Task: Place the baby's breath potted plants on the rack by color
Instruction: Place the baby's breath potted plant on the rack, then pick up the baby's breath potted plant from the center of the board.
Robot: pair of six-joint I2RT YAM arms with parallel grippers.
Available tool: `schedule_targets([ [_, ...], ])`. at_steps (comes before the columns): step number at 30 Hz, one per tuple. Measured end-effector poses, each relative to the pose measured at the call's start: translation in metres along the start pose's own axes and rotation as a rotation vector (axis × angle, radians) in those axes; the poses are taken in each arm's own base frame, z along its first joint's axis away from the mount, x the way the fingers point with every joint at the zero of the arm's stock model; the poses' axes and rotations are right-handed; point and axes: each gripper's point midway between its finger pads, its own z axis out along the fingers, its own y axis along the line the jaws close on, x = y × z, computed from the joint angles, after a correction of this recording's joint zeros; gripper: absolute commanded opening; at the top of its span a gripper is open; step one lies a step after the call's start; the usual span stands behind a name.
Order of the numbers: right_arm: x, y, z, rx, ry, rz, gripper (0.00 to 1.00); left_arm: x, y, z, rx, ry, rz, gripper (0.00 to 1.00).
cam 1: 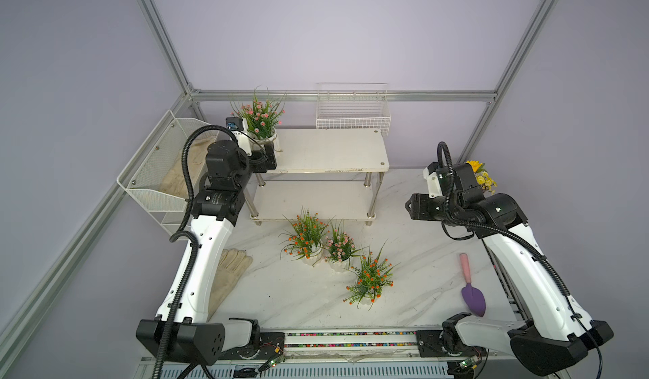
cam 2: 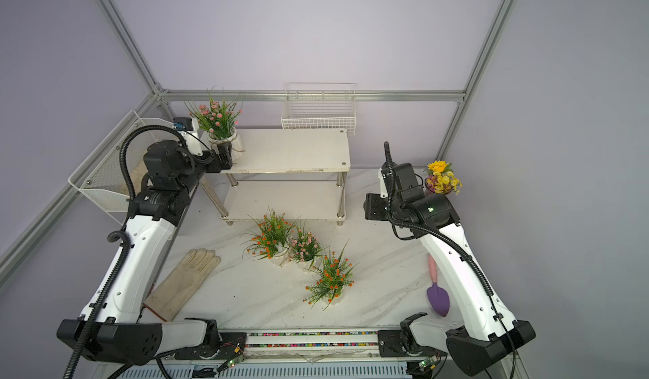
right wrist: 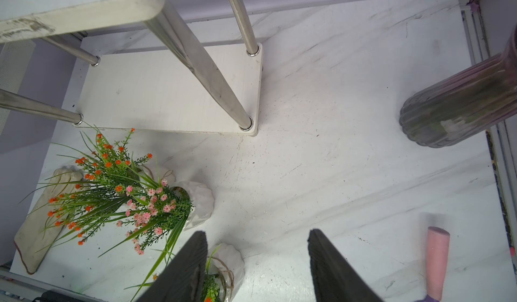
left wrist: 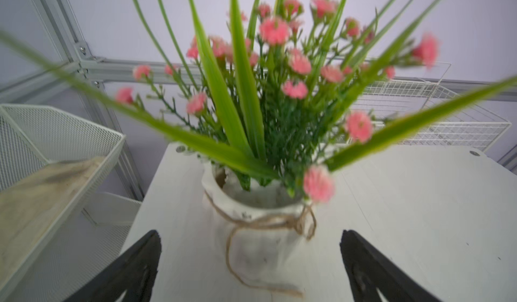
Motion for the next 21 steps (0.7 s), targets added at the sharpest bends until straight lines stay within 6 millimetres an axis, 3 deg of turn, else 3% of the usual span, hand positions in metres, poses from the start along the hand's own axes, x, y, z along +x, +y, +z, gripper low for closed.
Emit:
schedule_targets([
  [6, 0.01, 0.008, 0.023, -0.038, 0.06, -0.001, 0.54, 0.042, -0.038, -0.061, 0.139, 0.01, -0.059, 1.0],
  [9, 0.024, 0.013, 0.039, -0.068, 0.111, -0.003, 0.49, 0.061, -0.047, -0.086, 0.202, -0.019, -0.101, 1.0],
  [14, 0.05, 0.039, 0.069, -0.105, 0.202, -0.048, 0.46, 0.098, -0.064, -0.105, 0.3, -0.01, -0.135, 1.0],
  [21, 0.081, 0.078, 0.111, -0.135, 0.295, -0.098, 0.4, 0.152, -0.087, -0.104, 0.391, 0.072, -0.153, 1.0],
])
